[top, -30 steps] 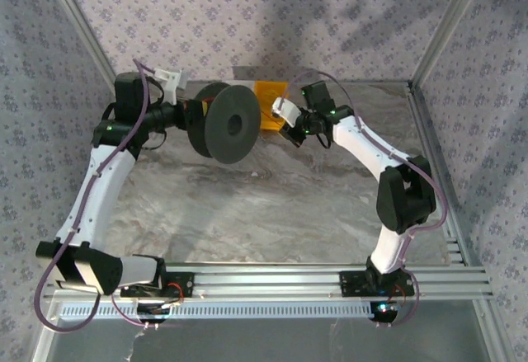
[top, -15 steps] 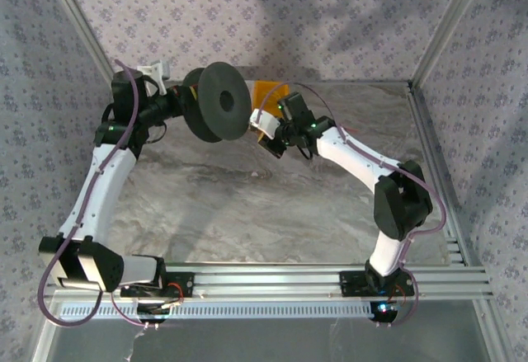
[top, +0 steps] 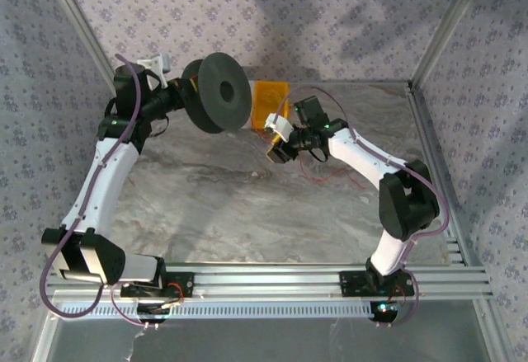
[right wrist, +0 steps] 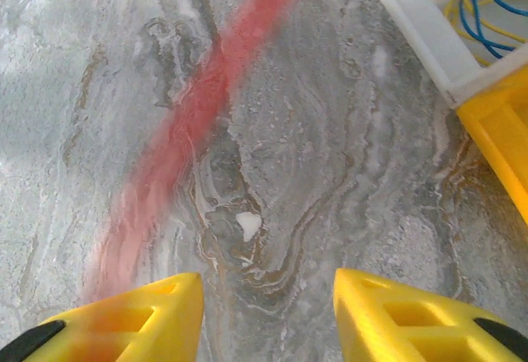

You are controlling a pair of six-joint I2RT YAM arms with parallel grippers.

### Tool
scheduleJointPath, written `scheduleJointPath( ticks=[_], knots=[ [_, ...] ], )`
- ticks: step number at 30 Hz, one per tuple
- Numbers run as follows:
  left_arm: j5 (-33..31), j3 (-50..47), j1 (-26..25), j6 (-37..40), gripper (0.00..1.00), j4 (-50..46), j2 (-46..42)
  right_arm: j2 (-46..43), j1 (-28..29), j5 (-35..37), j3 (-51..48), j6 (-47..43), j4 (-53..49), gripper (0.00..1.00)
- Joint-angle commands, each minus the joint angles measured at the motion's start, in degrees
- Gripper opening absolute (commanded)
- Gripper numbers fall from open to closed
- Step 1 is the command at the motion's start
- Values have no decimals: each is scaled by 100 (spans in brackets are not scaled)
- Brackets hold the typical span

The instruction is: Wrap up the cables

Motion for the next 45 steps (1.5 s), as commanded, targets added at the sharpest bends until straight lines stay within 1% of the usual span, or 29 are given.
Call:
scheduleJointPath(
  ticks=[1,10,13,14,16,18,22,26,30,34,39,42,45],
  knots=[
    [-225,330,62,109,0,194,-338,24,-66,-418,-198,194,-103,48],
    [-243,369,323,83,0,170,-452,196,-148,-489,-787,718,542,49],
    [-256,380,365,83,0,154,-487,260,-129,-485,-1050,831,651,48],
    [-260,389,385,80,0,140,-497,271,-114,-472,-1083,870,683,45],
    [-282,389,415,69,0,135,-513,281,-107,-454,-1156,935,747,36],
    [-333,389,464,61,0,121,-529,267,-107,-413,-1240,1017,790,22],
    [-456,361,597,-35,0,95,-567,135,-104,-269,-1398,1061,739,0],
    [-673,311,649,-97,0,56,-545,-192,-55,-84,-1560,1015,551,0],
    [-839,343,611,-87,0,-65,-344,-569,269,343,-1388,713,-72,0],
    [-1312,398,467,169,0,-331,-109,-984,897,895,-896,282,-835,0],
    [-1926,640,179,691,0,-885,279,-1500,1515,1256,-76,-85,-1490,0],
    [-2312,773,-74,1014,0,-1166,470,-1653,1688,1384,398,-260,-1715,0],
    [-2550,948,-320,1324,0,-1415,683,-1714,1814,1408,899,-460,-1839,0]
  ],
)
